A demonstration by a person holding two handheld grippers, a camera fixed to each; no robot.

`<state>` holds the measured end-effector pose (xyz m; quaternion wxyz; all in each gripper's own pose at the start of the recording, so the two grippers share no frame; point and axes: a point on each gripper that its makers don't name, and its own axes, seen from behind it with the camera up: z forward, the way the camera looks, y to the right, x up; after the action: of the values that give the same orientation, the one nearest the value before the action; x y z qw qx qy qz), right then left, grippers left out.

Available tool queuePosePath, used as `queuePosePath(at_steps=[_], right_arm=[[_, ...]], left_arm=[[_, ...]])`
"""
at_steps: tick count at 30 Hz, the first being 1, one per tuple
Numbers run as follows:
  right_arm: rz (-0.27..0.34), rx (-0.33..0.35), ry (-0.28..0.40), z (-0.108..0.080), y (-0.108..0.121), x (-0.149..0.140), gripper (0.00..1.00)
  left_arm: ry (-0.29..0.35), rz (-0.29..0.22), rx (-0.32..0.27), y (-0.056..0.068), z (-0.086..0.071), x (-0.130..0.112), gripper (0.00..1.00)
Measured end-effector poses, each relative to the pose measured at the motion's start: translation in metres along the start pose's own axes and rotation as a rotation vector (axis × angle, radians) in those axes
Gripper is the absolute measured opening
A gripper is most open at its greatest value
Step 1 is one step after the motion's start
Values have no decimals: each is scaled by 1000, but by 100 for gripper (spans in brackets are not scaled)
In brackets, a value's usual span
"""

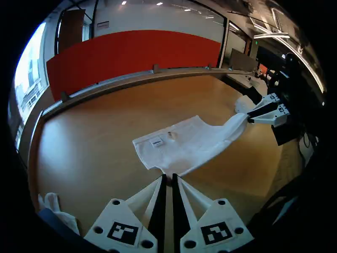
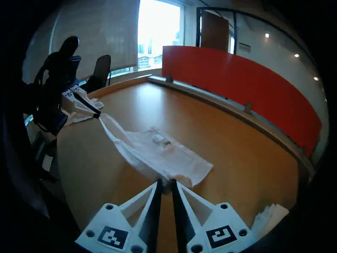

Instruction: Fold towel

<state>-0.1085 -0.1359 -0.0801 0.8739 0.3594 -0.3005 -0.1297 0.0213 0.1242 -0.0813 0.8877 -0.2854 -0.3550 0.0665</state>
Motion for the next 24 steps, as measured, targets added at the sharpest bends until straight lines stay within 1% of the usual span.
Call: queuePosePath(at_steps=[6, 12, 24], right_arm=[[3, -2, 7, -8, 0, 5, 17], [10, 1, 10, -12, -1, 7, 17], [7, 3, -6, -5, -1, 4, 17]], left_arm=[[8, -9, -5, 4, -9, 7, 9], [10, -11, -2, 6, -13, 11, 9], [-7, -19, -1, 4, -5, 7, 9]])
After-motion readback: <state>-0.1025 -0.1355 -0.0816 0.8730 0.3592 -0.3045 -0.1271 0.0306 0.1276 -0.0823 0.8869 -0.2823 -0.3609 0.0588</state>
